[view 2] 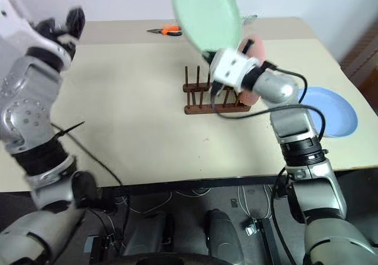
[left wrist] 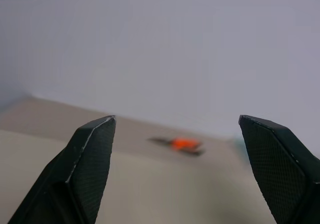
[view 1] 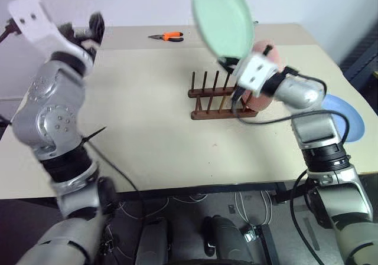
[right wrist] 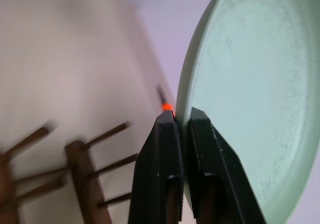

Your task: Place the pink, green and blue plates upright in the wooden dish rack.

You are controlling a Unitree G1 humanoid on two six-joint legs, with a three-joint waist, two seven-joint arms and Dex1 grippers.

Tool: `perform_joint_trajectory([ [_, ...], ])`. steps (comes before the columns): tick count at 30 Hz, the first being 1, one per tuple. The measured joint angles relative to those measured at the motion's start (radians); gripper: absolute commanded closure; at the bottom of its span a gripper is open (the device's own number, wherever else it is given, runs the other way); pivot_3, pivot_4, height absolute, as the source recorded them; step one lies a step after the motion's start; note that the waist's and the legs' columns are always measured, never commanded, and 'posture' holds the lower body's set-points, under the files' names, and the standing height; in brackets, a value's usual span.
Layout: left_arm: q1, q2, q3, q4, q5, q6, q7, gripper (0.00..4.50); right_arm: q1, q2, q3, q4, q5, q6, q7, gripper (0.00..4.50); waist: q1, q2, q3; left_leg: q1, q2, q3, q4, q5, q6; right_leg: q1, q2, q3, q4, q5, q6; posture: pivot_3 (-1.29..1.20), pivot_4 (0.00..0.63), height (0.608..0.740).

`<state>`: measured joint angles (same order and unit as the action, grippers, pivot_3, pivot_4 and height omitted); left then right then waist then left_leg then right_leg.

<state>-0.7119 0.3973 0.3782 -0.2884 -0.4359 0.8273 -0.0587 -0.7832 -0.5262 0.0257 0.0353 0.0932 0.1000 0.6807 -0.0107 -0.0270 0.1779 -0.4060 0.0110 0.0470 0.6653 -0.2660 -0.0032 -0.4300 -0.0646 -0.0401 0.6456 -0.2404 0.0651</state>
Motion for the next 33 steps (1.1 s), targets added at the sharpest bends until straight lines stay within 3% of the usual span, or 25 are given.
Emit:
perform_joint_trajectory([
  [3, 0.198, 0.098, -0.193, -0.007, 0.023, -0.076, -0.22, 0.39, -0.018, 0.043, -0.148, -0.092, 0.341, 0.343, 0.003, 4.5, 0.008, 0.0, 0.0, -0.001, -0.001, 0.0, 0.001, -0.002, 0.002, 0.0, -0.005, 0.0, -0.001, 0.0, 0.0, 0.0, 0.15, 0.74],
  [5, 0.297, 0.107, -0.277, -0.025, -0.001, -0.099, -0.344, 0.39, -0.021, 0.04, -0.231, -0.127, 0.517, 0.528, -0.017, 4.5, 0.013, 0.0, 0.0, -0.001, -0.001, 0.0, 0.001, -0.004, 0.005, 0.0, -0.008, -0.001, -0.001, 0.0, -0.001, 0.0, 0.15, 0.74],
  [10, 0.405, 0.11, -0.351, -0.112, -0.084, -0.114, -0.52, 0.39, 0.001, 0.016, -0.301, -0.16, 0.701, 0.746, -0.047, 4.5, 0.014, 0.002, 0.001, -0.002, -0.001, 0.0, -0.001, -0.004, 0.006, -0.003, -0.009, -0.001, -0.001, -0.001, -0.005, 0.0, 0.15, 0.74],
  [18, 0.436, 0.103, -0.397, -0.149, -0.1, -0.113, -0.558, 0.39, 0.027, -0.007, -0.307, -0.144, 0.743, 0.808, -0.054, 4.5, 0.016, 0.005, 0.001, -0.002, -0.002, 0.001, 0.0, -0.004, 0.008, -0.002, -0.008, -0.001, -0.001, 0.001, -0.002, 0.0, 0.15, 0.74],
  [33, 0.442, 0.073, -0.406, -0.185, -0.12, -0.108, -0.534, 0.39, -0.017, -0.04, -0.266, 0.115, 0.693, 0.81, 0.003, 4.5, 0.02, 0.005, 0.001, -0.002, -0.001, 0.002, 0.001, -0.005, 0.009, -0.002, -0.002, 0.0, -0.002, 0.001, -0.001, 0.0, 0.15, 0.74],
])
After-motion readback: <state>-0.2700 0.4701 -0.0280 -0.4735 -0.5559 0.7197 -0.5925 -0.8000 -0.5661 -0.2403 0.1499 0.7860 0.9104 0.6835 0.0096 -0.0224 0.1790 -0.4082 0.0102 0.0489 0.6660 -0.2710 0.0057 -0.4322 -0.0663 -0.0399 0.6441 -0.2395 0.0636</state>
